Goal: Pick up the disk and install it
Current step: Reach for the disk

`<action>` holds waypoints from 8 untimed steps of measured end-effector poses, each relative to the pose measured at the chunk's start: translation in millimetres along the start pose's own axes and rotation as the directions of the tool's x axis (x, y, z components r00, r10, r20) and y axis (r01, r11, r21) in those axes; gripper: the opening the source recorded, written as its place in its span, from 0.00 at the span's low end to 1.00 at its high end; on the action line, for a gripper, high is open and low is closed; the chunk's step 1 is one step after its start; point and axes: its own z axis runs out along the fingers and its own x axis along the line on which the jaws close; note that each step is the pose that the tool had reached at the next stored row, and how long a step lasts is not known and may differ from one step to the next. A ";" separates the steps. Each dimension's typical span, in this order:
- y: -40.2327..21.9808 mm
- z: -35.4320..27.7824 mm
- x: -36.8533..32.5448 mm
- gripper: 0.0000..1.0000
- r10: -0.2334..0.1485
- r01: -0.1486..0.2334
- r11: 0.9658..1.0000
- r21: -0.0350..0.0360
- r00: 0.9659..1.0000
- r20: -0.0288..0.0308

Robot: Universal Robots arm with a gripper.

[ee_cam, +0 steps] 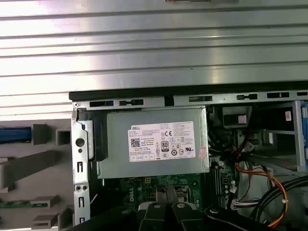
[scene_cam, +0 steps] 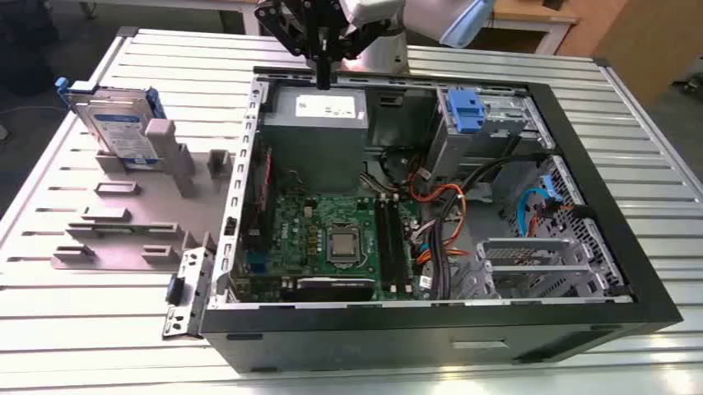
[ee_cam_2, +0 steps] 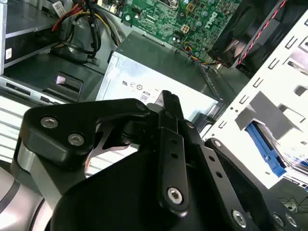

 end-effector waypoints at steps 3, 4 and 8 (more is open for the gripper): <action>0.0 0.0 0.0 0.11 0.000 0.000 1.000 0.000 1.000 0.000; 0.0 0.0 0.0 0.11 0.000 0.000 1.000 0.000 1.000 0.000; -0.1 0.0 1.2 0.11 0.000 0.000 1.000 0.000 1.000 0.000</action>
